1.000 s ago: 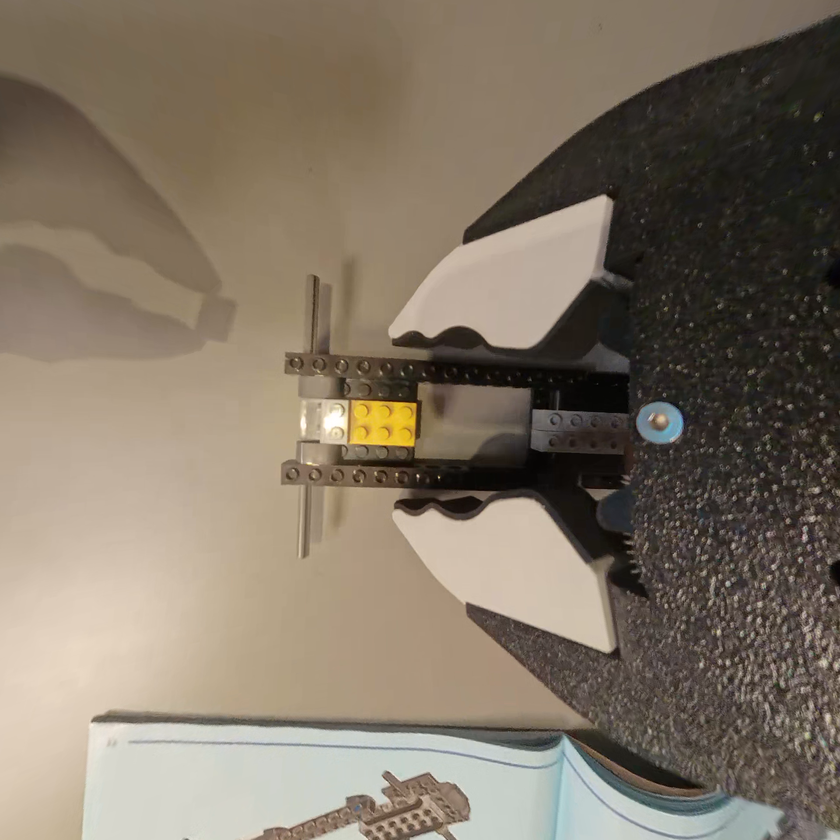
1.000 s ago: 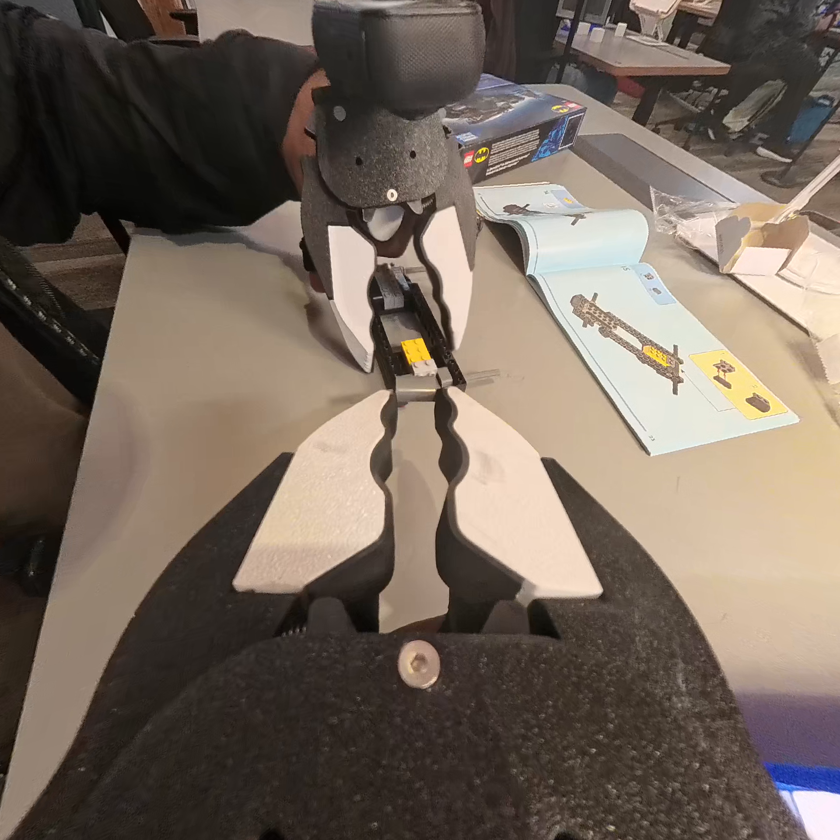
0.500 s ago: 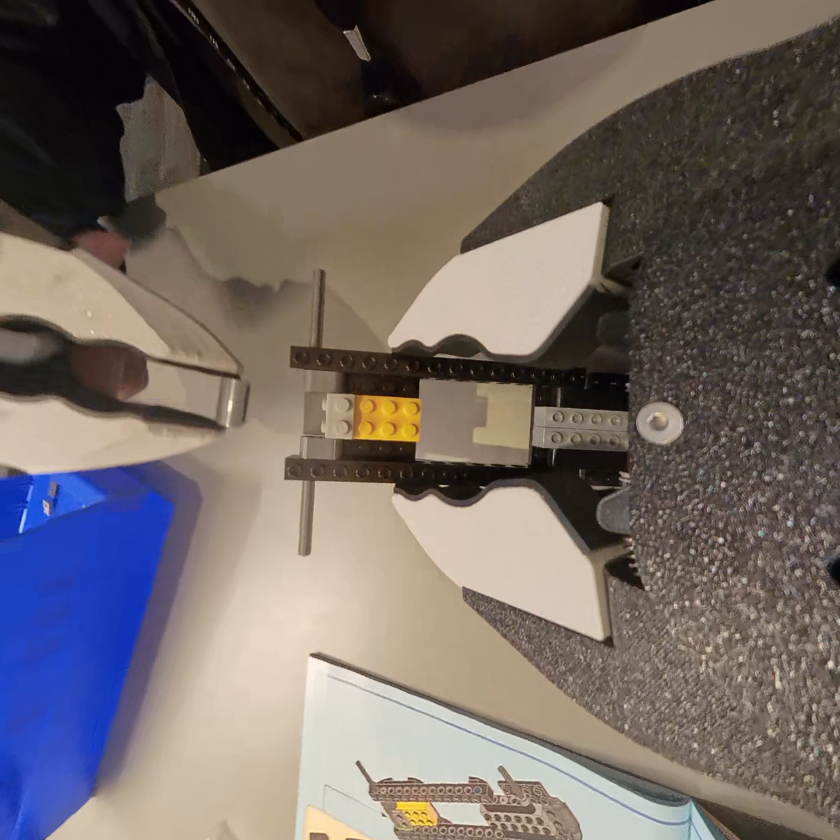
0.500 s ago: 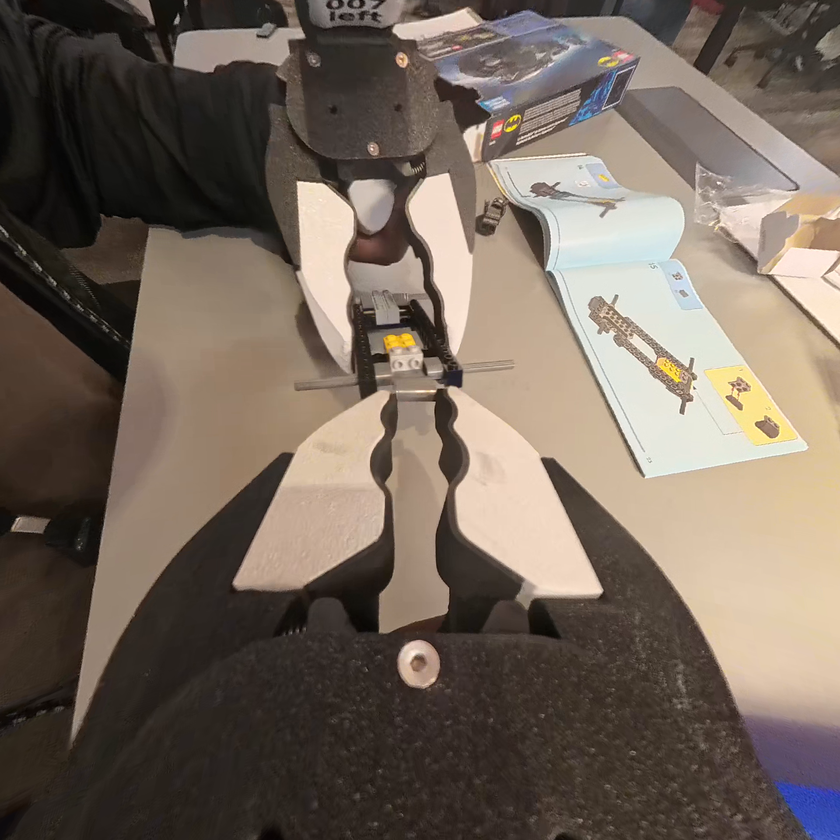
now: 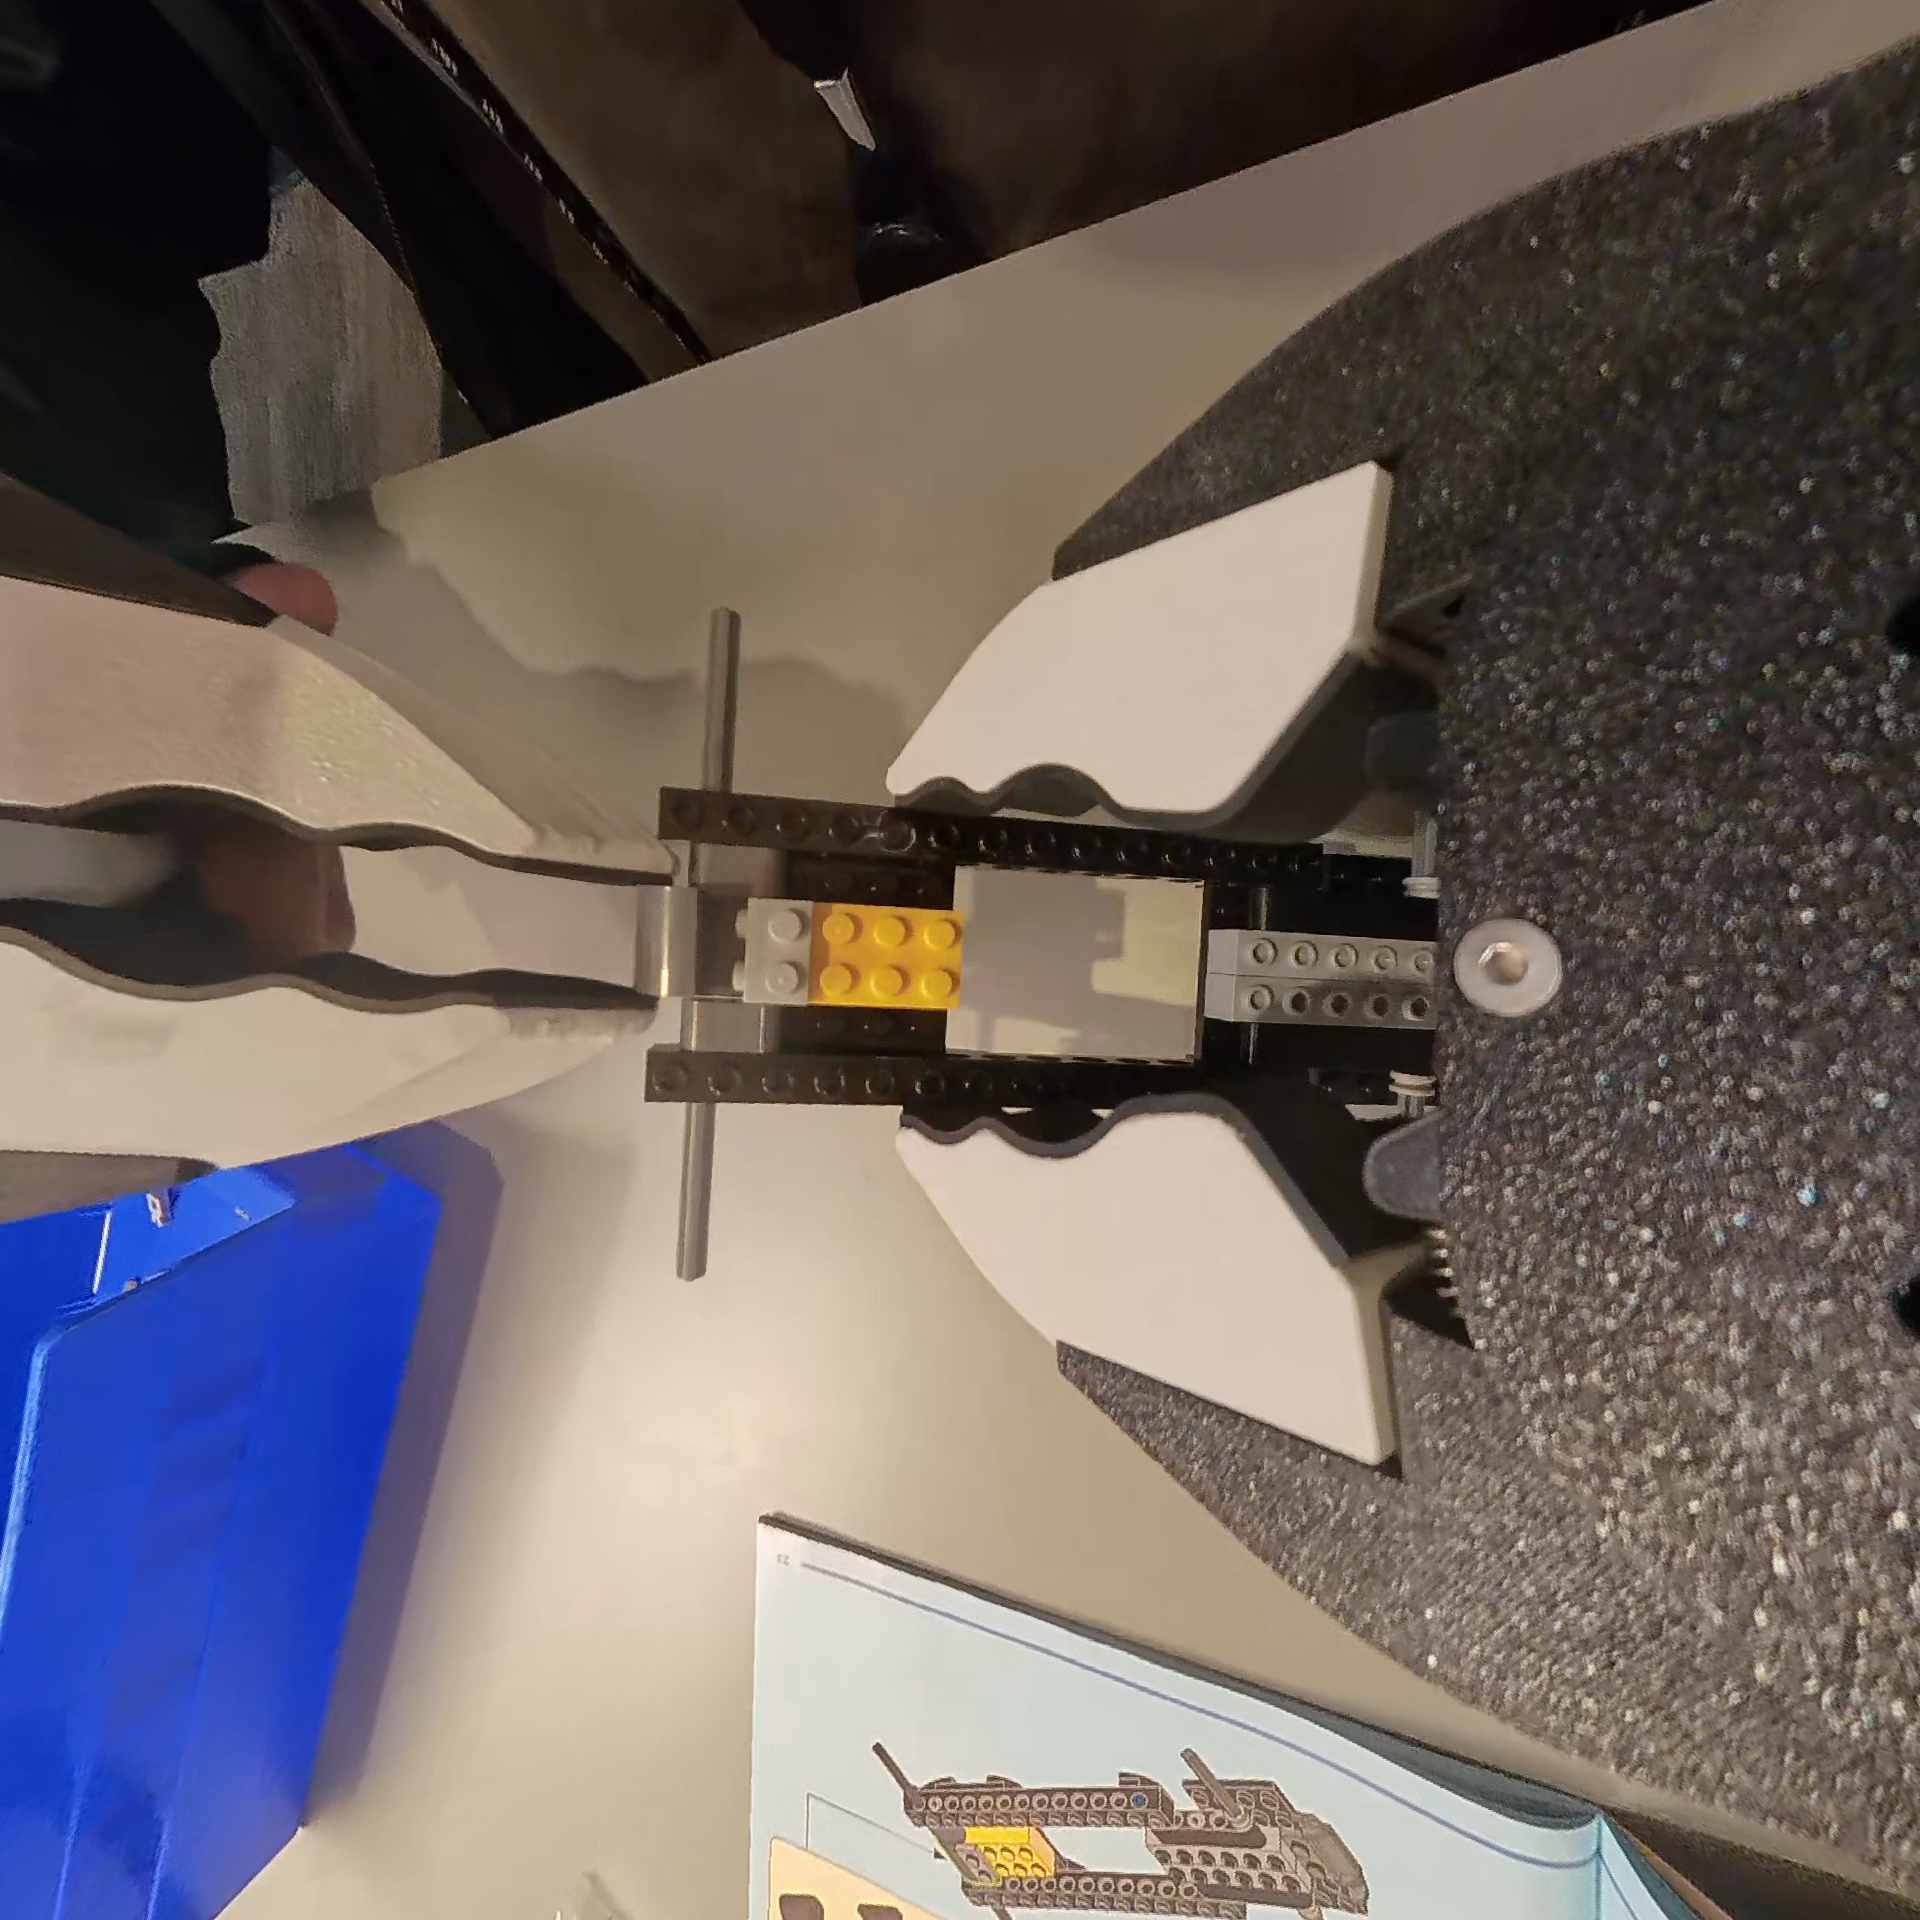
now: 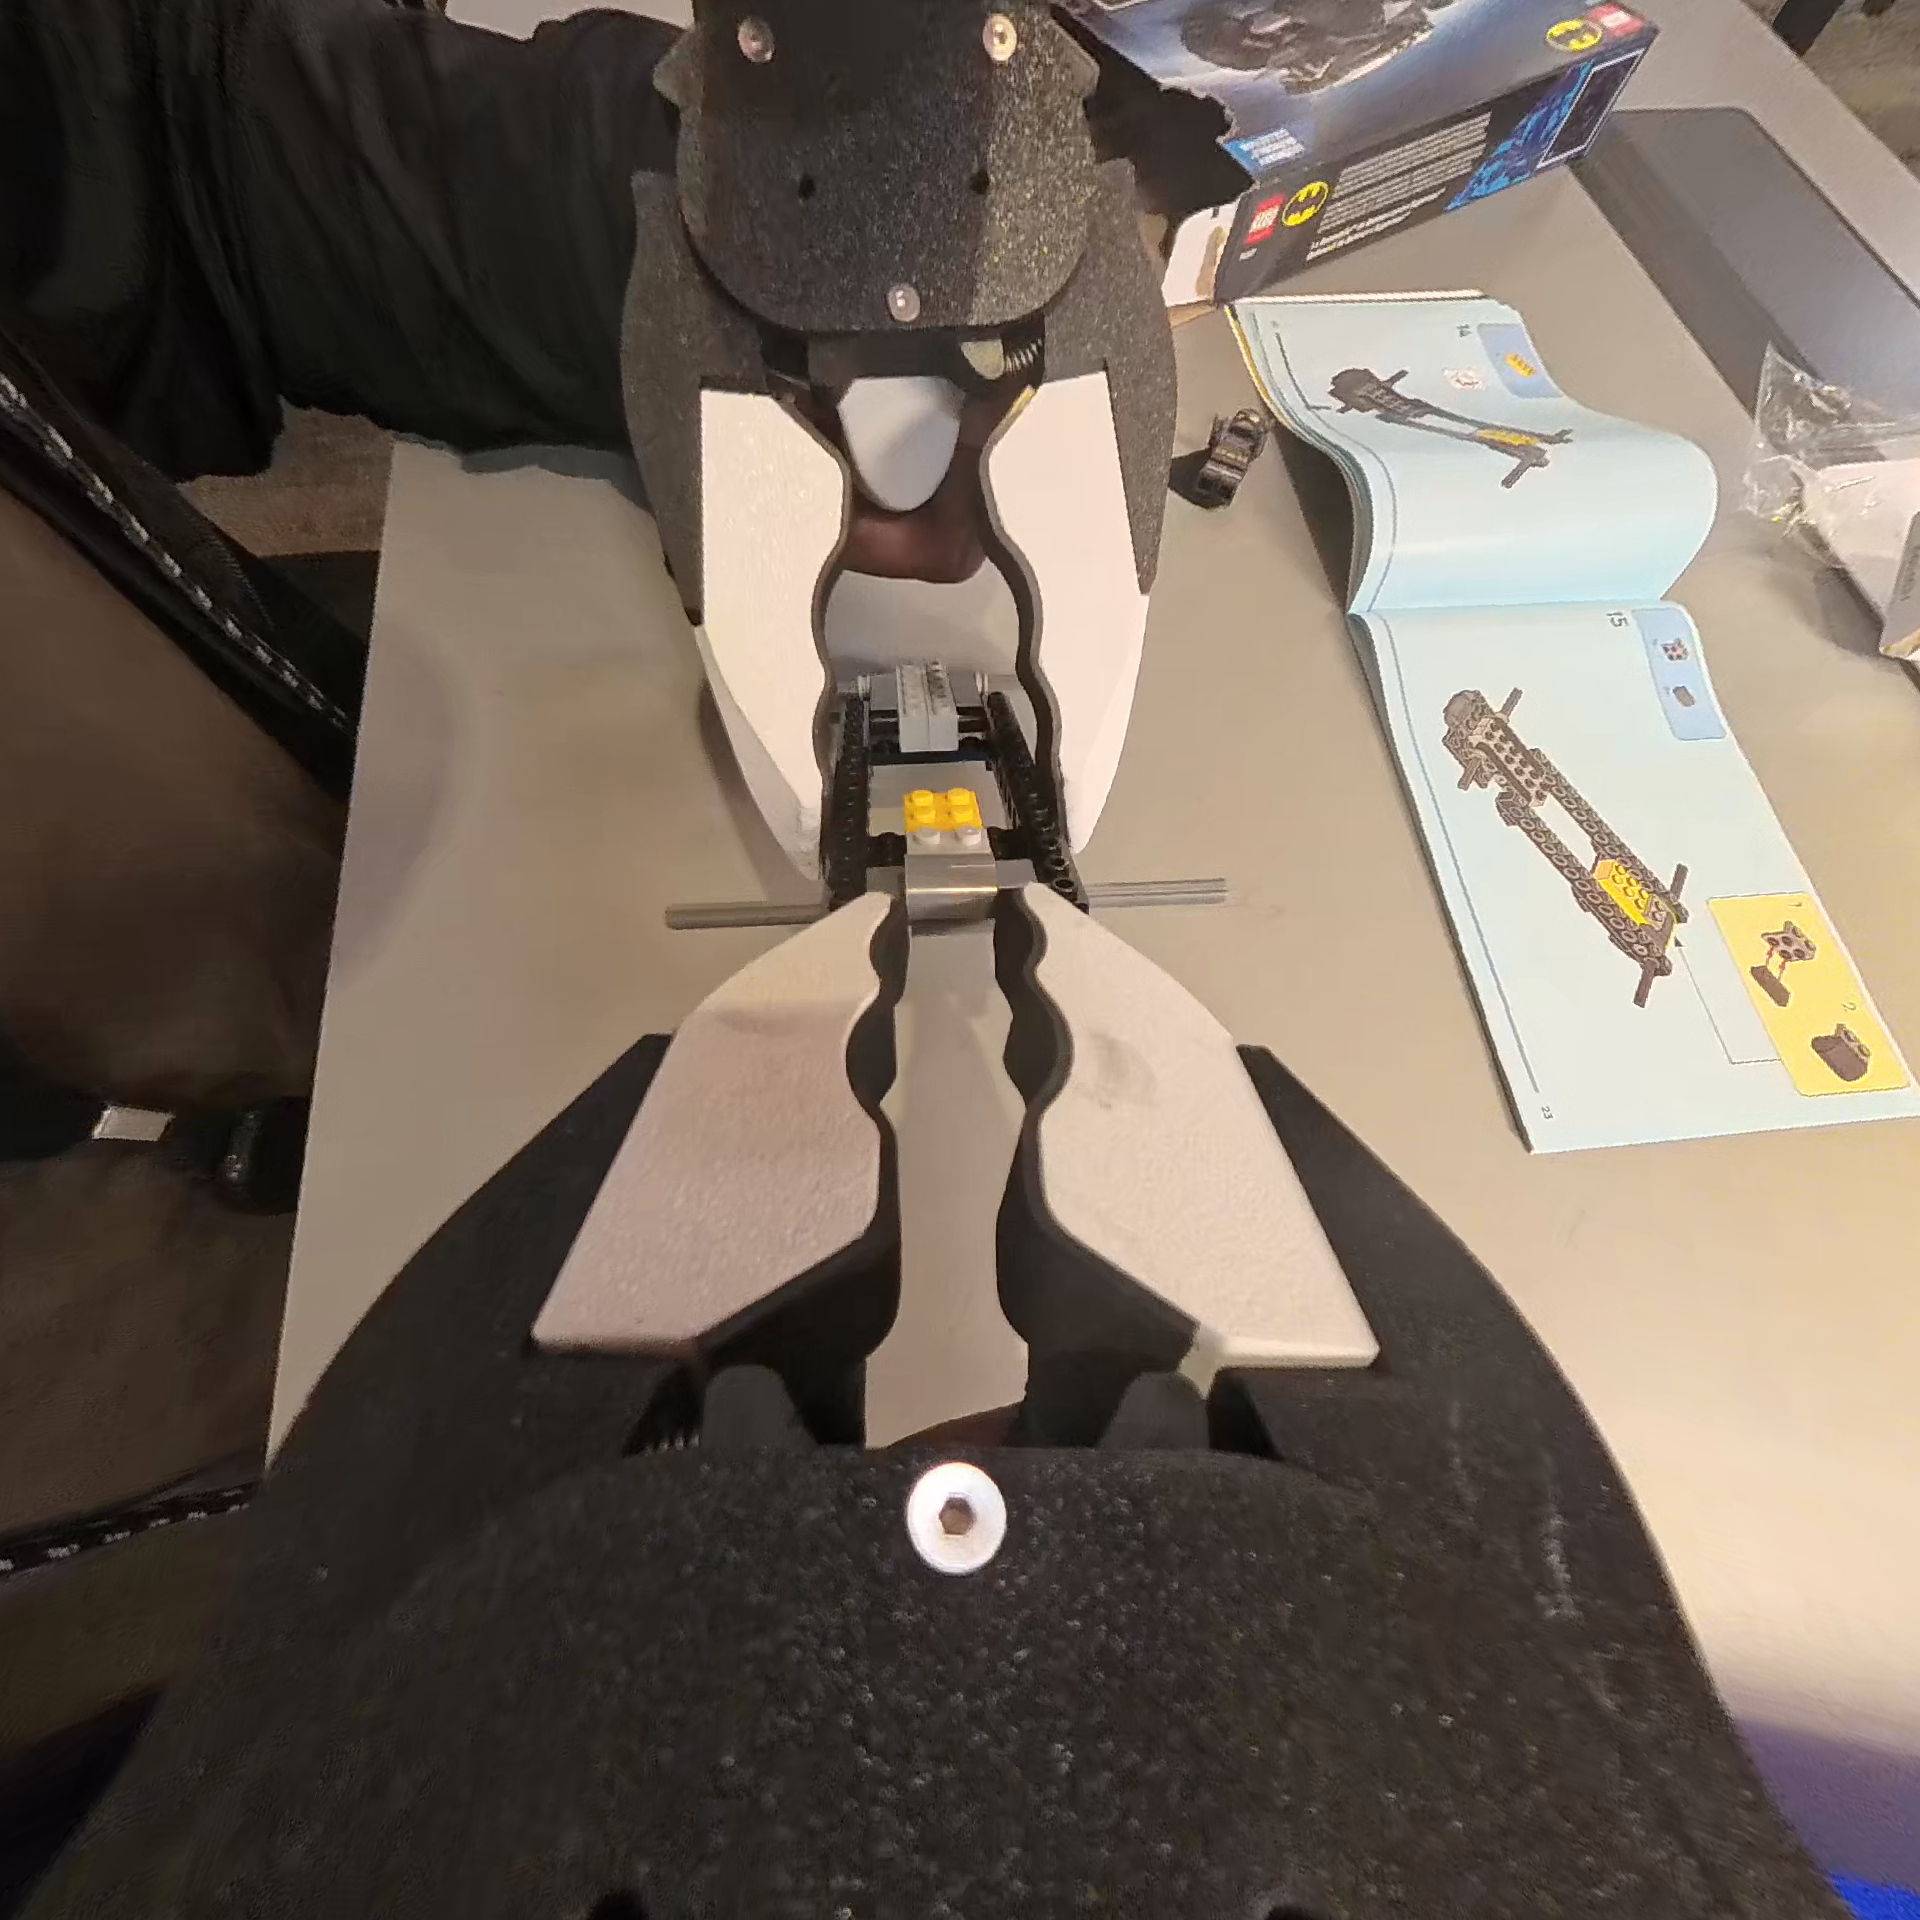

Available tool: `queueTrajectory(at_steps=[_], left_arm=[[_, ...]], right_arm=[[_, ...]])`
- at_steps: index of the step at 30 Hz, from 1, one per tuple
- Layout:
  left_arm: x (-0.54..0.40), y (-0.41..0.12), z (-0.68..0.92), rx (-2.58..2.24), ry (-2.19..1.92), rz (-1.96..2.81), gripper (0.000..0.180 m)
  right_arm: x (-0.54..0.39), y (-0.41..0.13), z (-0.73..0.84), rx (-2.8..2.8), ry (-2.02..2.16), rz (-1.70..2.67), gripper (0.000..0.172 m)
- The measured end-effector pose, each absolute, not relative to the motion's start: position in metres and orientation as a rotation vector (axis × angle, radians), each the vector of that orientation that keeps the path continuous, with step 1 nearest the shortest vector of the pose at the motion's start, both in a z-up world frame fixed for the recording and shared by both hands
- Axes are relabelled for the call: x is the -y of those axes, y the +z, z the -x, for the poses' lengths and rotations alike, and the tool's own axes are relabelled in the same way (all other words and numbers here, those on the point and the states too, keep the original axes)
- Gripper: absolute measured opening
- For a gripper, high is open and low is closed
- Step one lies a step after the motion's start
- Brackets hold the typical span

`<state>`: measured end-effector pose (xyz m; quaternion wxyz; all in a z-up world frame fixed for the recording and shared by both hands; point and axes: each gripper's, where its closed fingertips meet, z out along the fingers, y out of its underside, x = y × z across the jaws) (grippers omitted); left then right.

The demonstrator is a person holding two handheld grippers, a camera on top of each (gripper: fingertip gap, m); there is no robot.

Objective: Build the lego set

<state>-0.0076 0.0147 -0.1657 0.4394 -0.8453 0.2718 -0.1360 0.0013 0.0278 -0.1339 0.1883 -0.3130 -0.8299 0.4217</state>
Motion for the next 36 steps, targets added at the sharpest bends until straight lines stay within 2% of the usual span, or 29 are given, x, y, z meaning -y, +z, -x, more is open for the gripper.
queueTrajectory(at_steps=[27,36], left_arm=[[-0.015,-0.166,0.009,-0.670,-0.362,2.092,0.054],[-0.015,-0.154,0.015,-0.627,-0.393,2.051,0.054]], right_arm=[[-0.030,-0.135,0.000,2.332,1.202,0.812,0.021],[-0.050,-0.126,0.005,2.007,1.036,0.508,0.029]])
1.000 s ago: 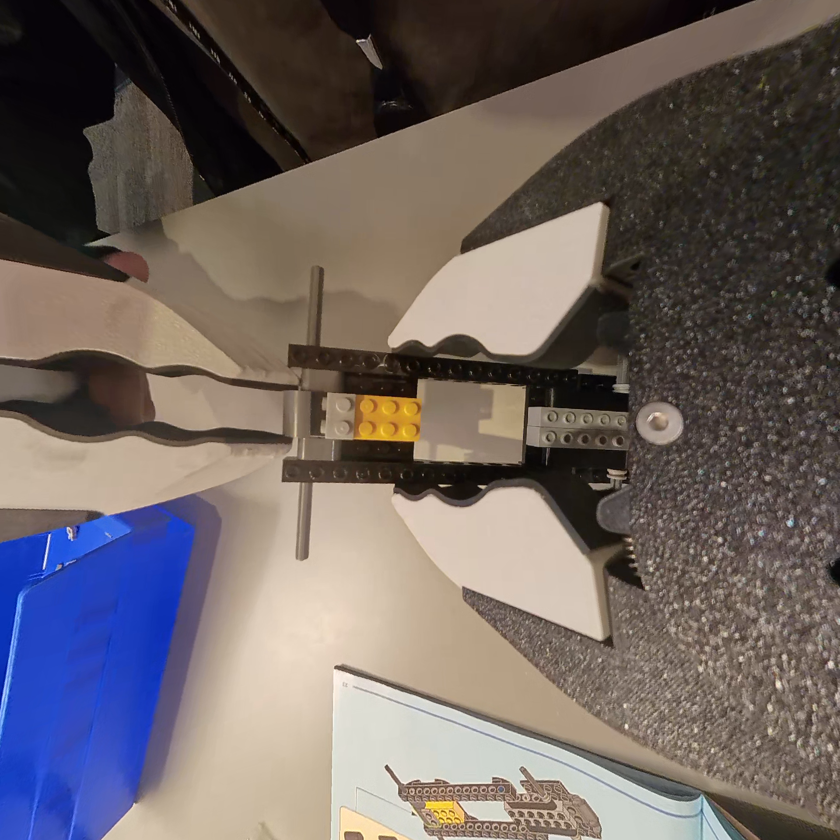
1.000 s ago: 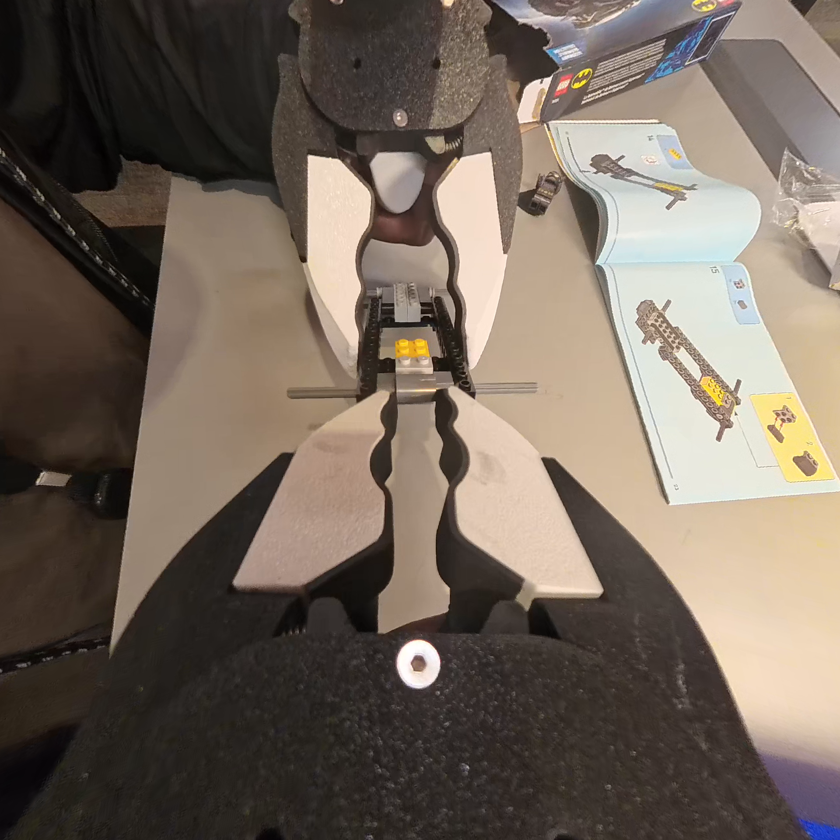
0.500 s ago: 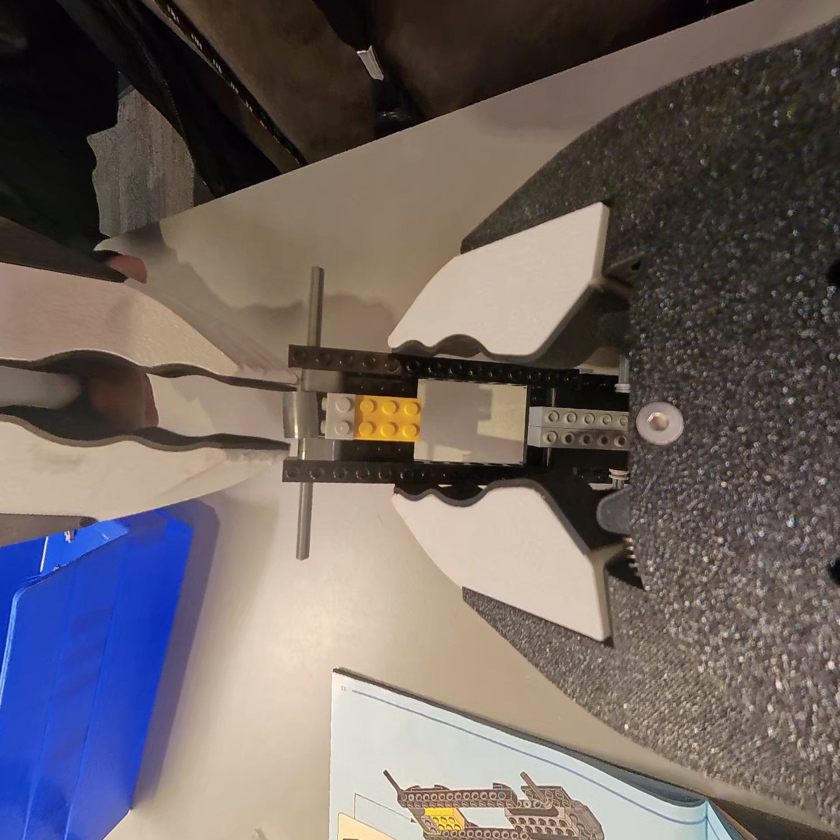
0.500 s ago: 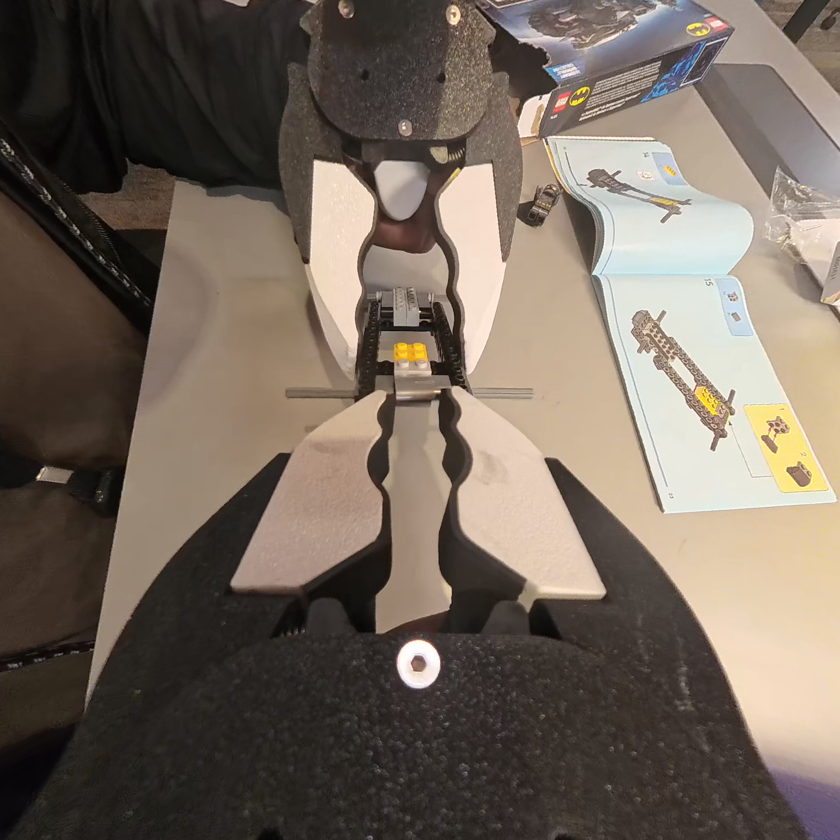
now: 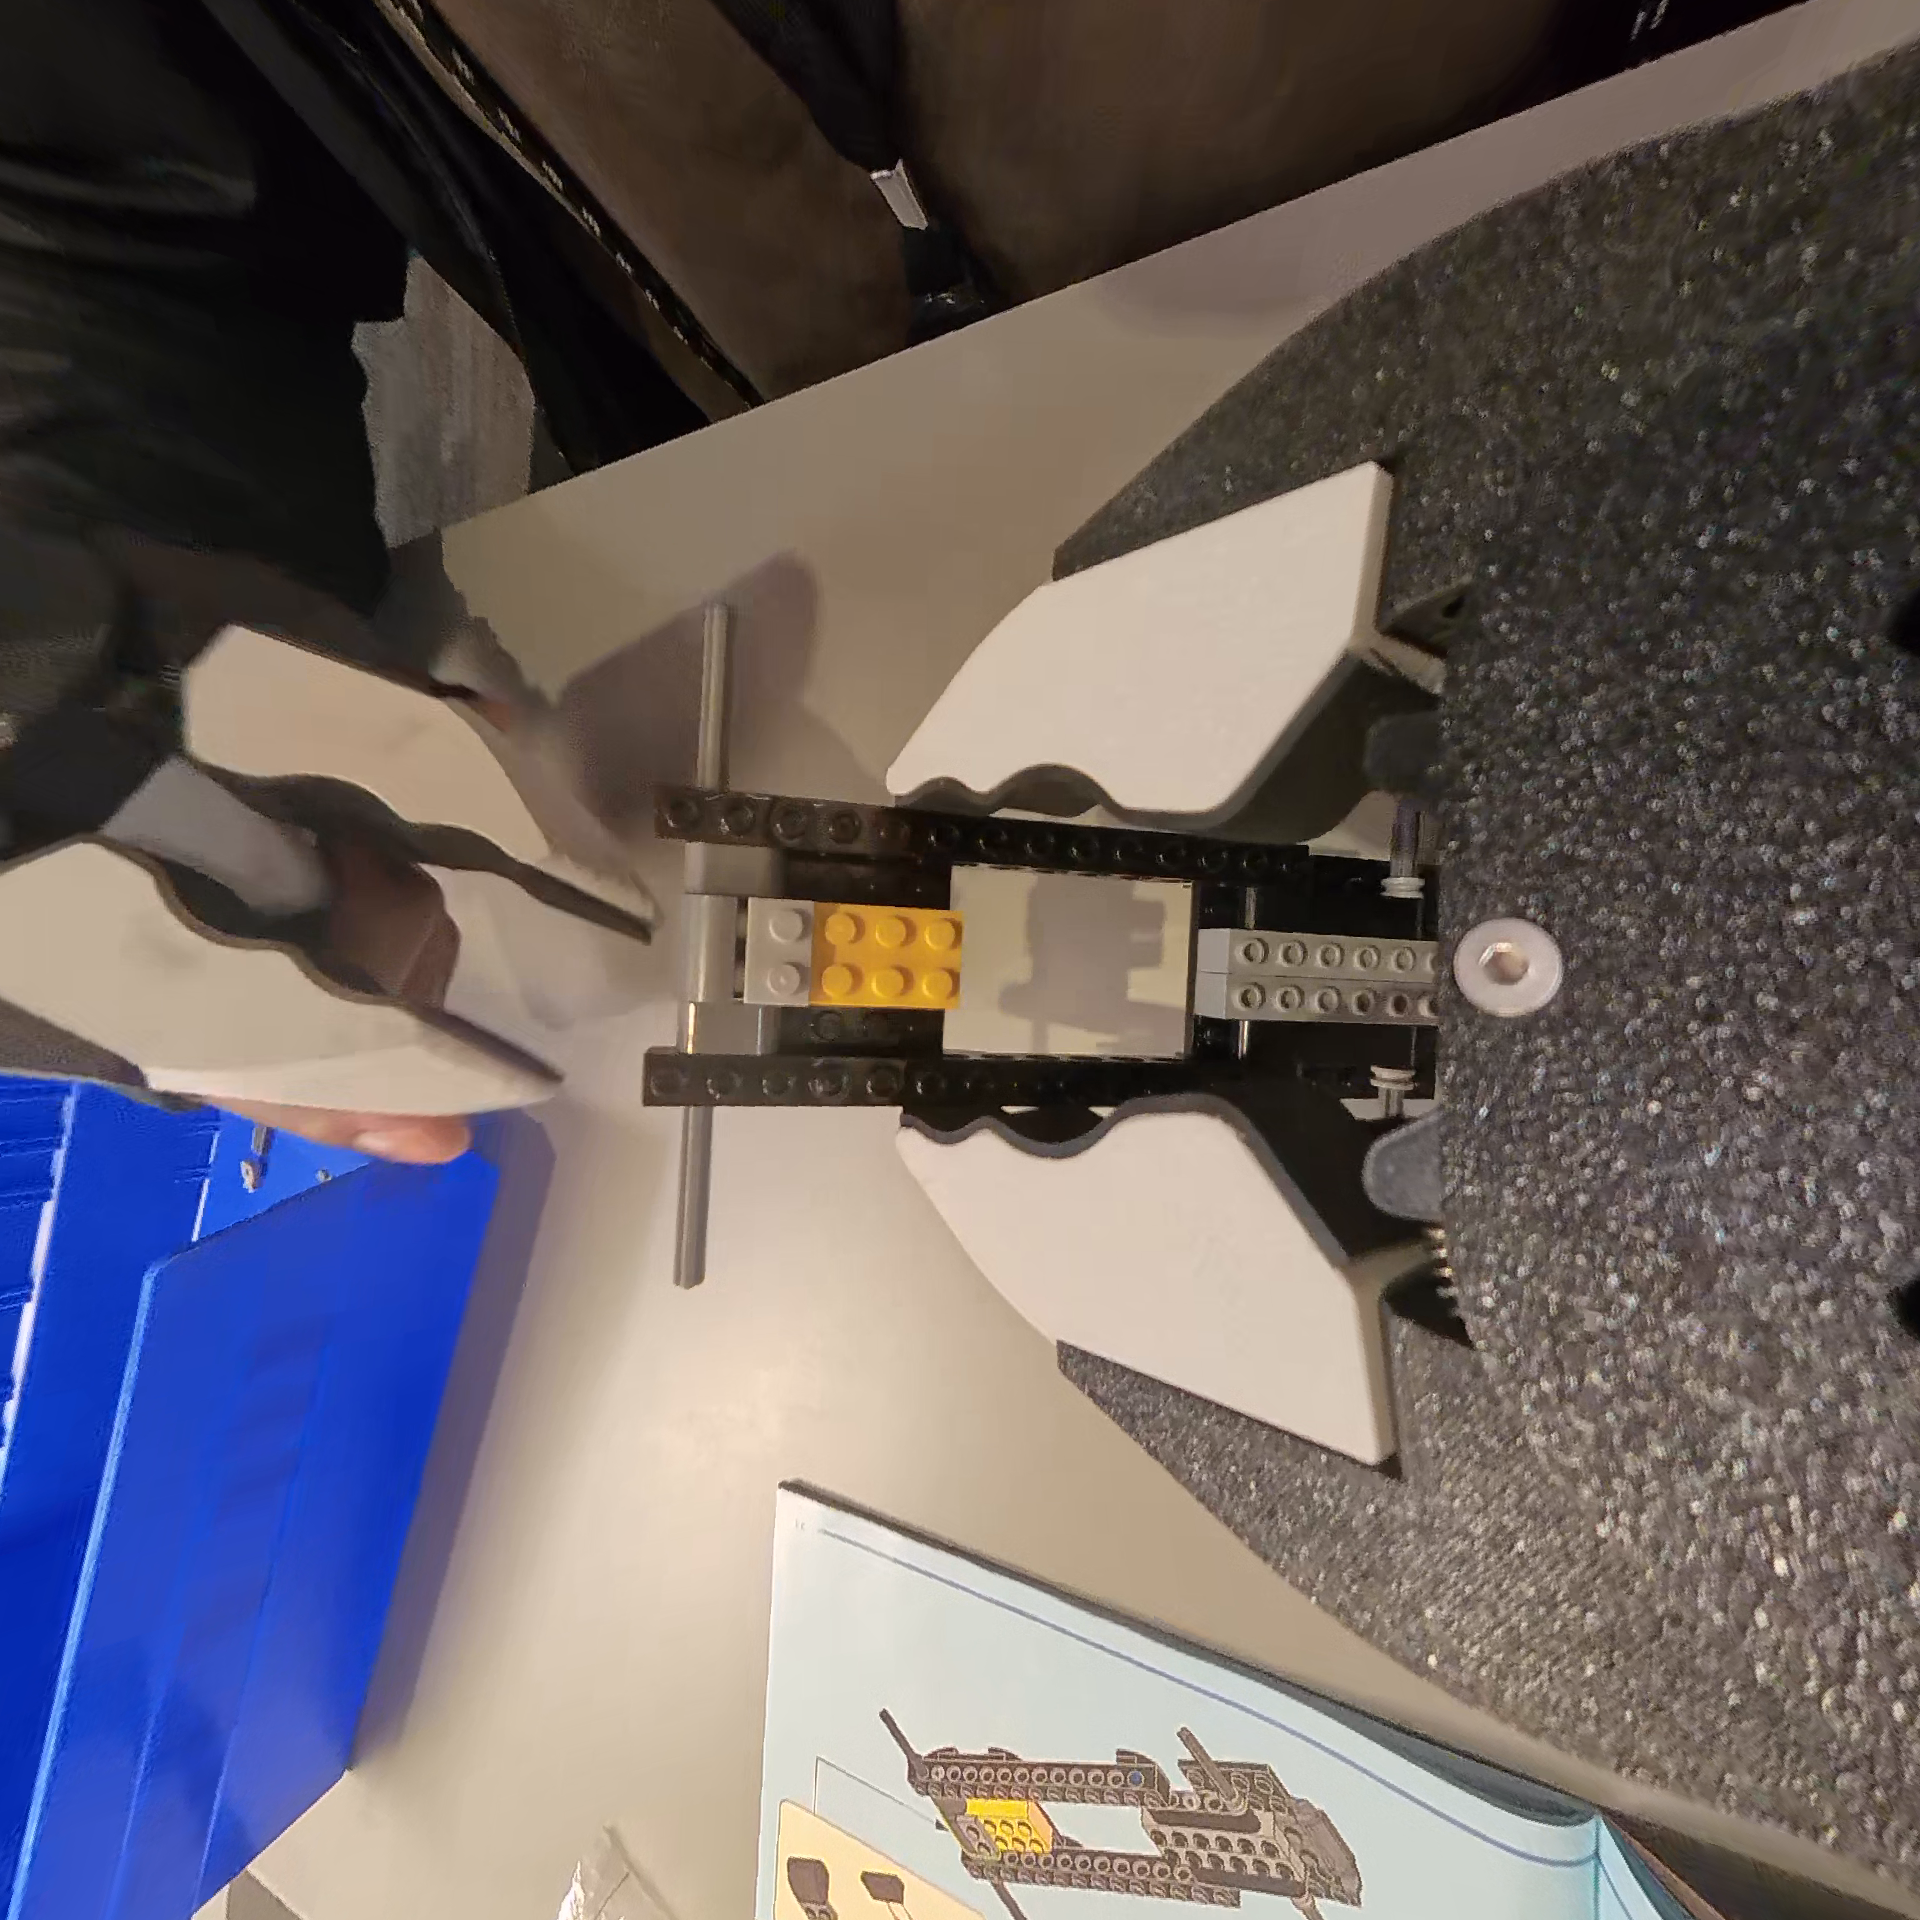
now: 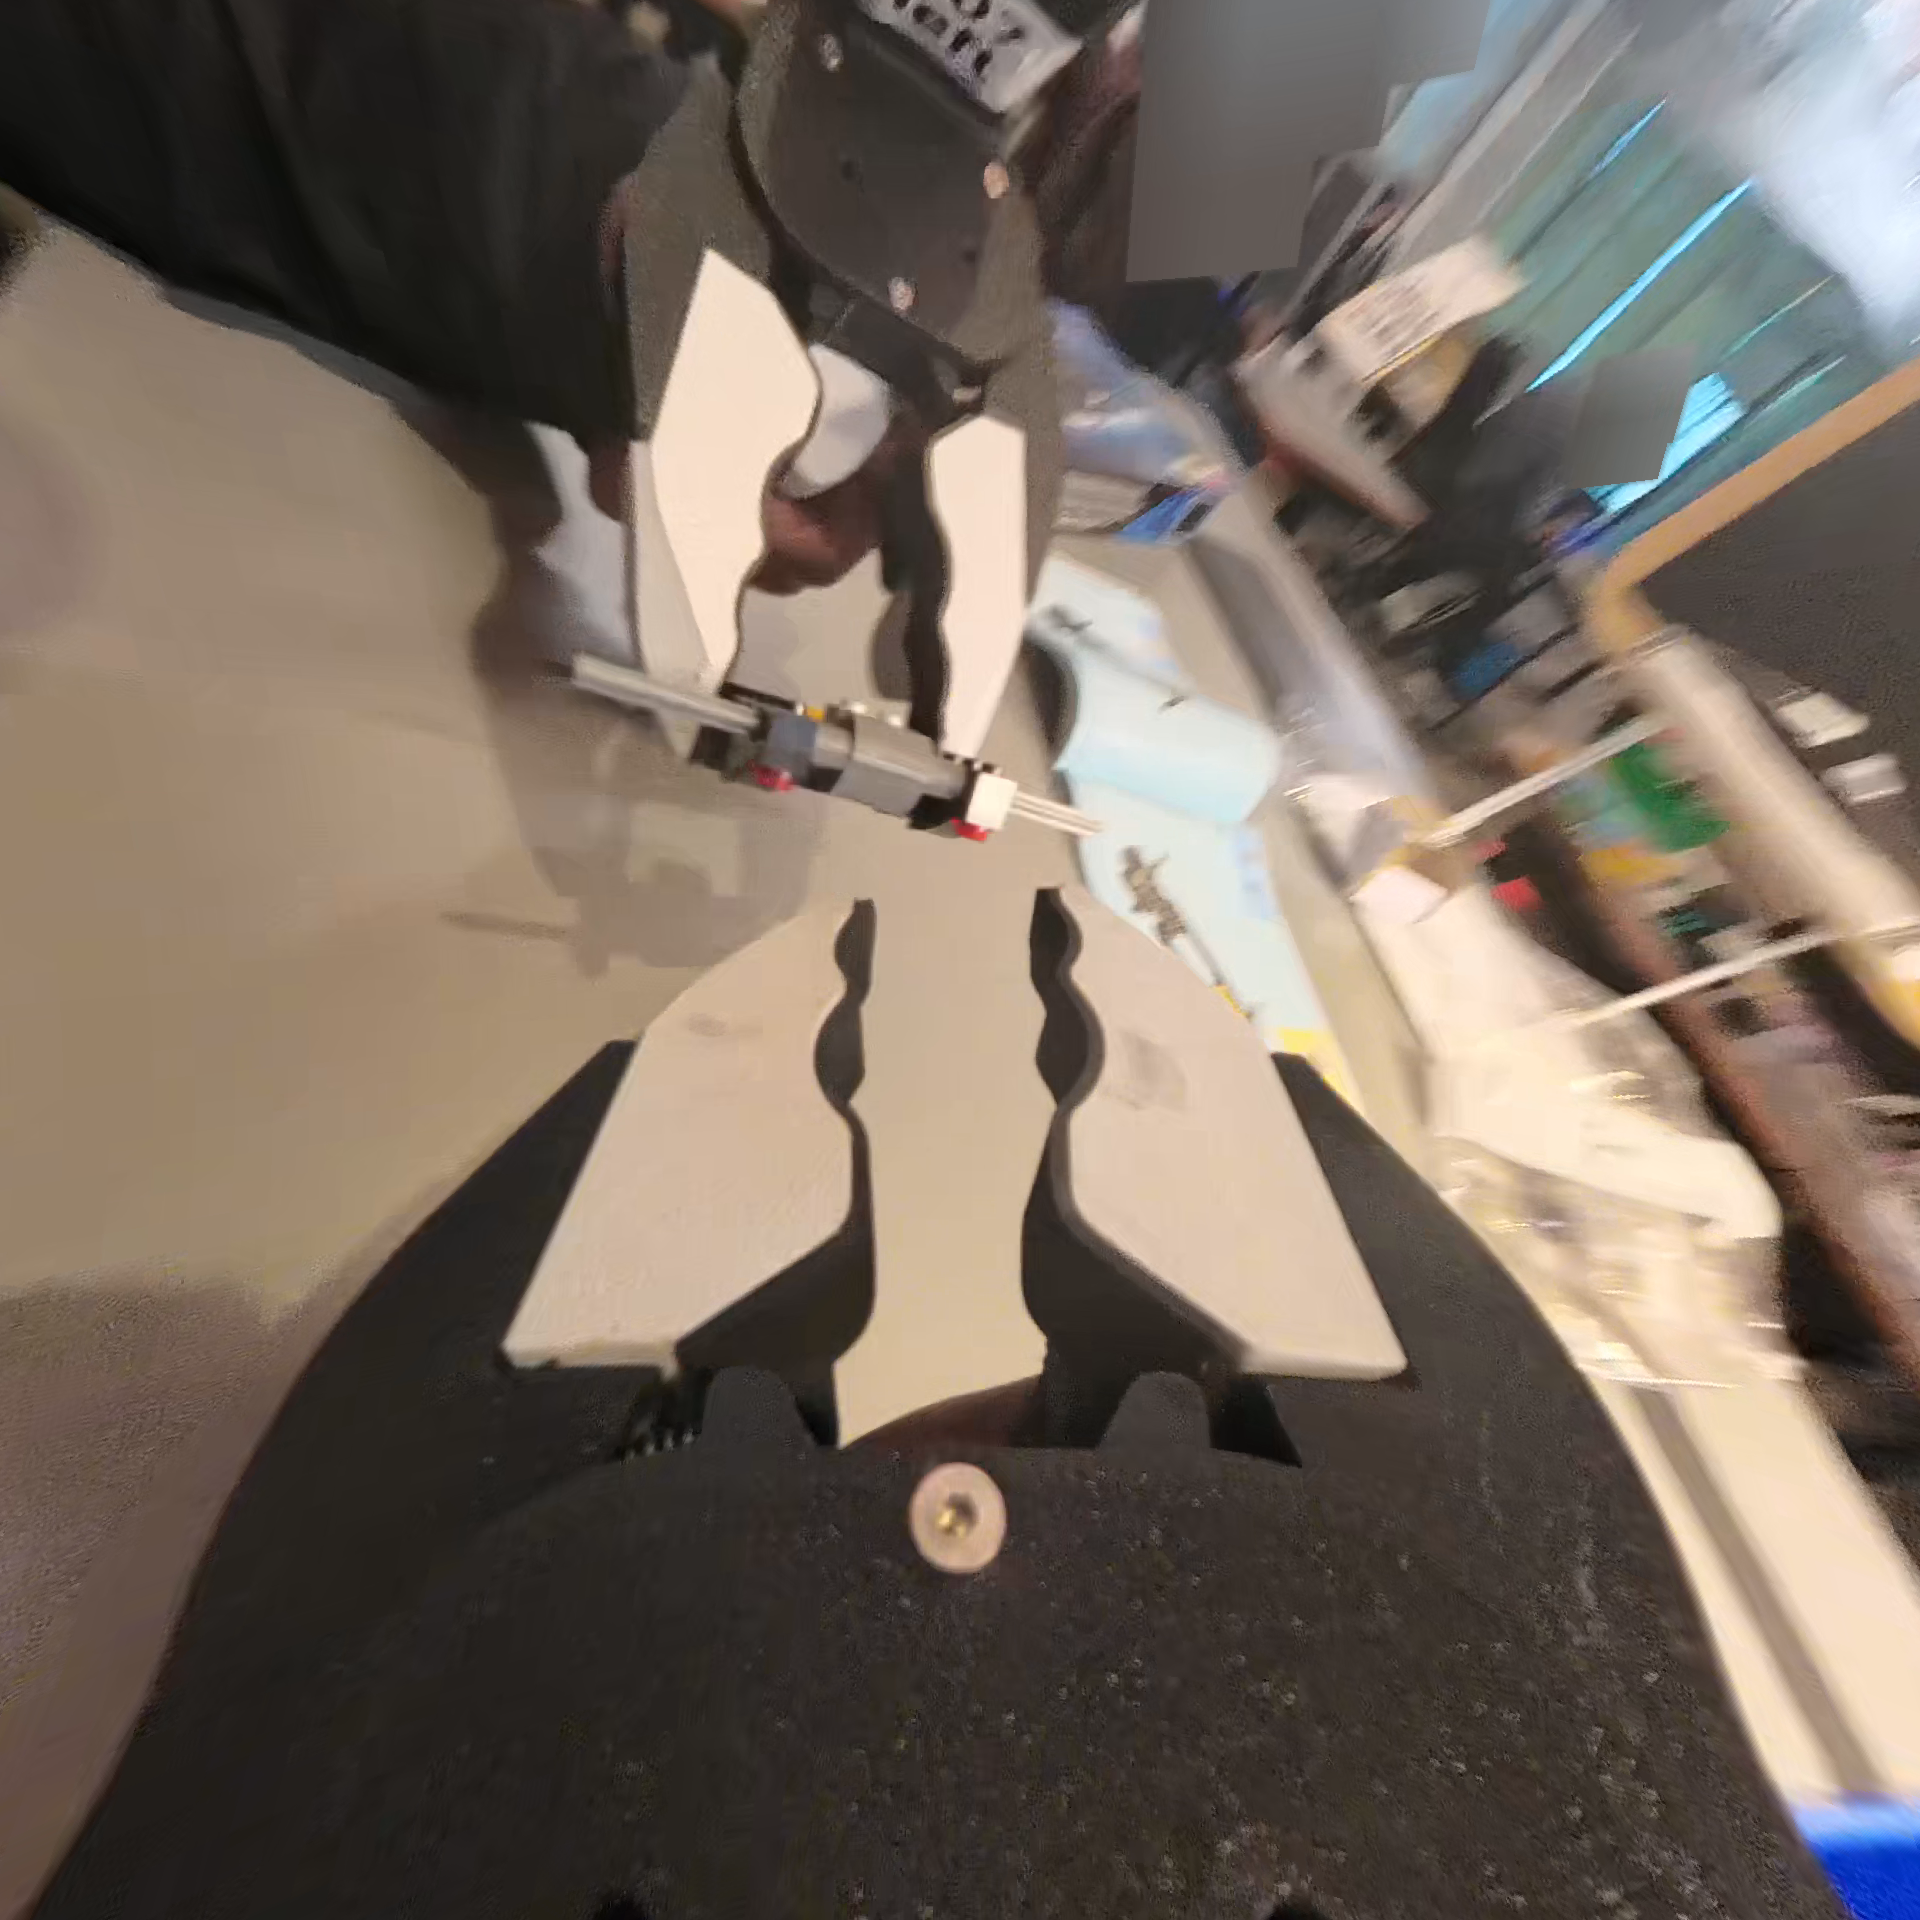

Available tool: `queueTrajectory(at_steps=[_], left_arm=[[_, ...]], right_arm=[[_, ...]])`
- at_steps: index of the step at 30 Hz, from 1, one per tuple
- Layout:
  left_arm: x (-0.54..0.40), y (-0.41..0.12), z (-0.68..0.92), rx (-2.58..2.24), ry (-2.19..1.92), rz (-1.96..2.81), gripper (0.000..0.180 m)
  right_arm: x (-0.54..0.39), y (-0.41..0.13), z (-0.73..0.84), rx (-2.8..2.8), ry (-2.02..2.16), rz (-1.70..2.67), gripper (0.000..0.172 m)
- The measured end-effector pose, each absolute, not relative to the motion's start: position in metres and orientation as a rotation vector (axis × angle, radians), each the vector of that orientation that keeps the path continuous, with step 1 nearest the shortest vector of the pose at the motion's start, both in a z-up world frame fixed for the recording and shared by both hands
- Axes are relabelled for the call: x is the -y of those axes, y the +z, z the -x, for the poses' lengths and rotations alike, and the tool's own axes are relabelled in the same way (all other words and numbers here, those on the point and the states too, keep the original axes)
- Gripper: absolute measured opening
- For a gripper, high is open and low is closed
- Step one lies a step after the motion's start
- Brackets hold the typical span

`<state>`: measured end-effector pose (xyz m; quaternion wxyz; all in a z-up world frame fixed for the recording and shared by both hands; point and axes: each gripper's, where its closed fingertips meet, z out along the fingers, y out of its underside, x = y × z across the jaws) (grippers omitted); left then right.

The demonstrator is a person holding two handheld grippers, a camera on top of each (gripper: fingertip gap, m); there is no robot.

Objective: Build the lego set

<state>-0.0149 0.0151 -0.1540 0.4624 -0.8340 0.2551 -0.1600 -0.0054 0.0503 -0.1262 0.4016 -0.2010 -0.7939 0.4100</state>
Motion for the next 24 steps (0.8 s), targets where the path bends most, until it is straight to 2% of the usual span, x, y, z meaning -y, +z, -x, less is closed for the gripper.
queueTrajectory(at_steps=[9,20,24], left_arm=[[-0.018,-0.146,0.008,-0.601,-0.472,1.994,0.054],[-0.023,-0.127,0.009,-0.541,-0.515,1.924,0.054],[-0.024,-0.121,0.006,-0.518,-0.555,1.921,0.054]], right_arm=[[-0.039,-0.117,0.004,1.608,0.760,0.120,0.047],[-0.033,-0.100,0.012,1.460,0.704,0.053,0.054],[-0.032,-0.092,0.011,1.416,0.688,0.012,0.063]])
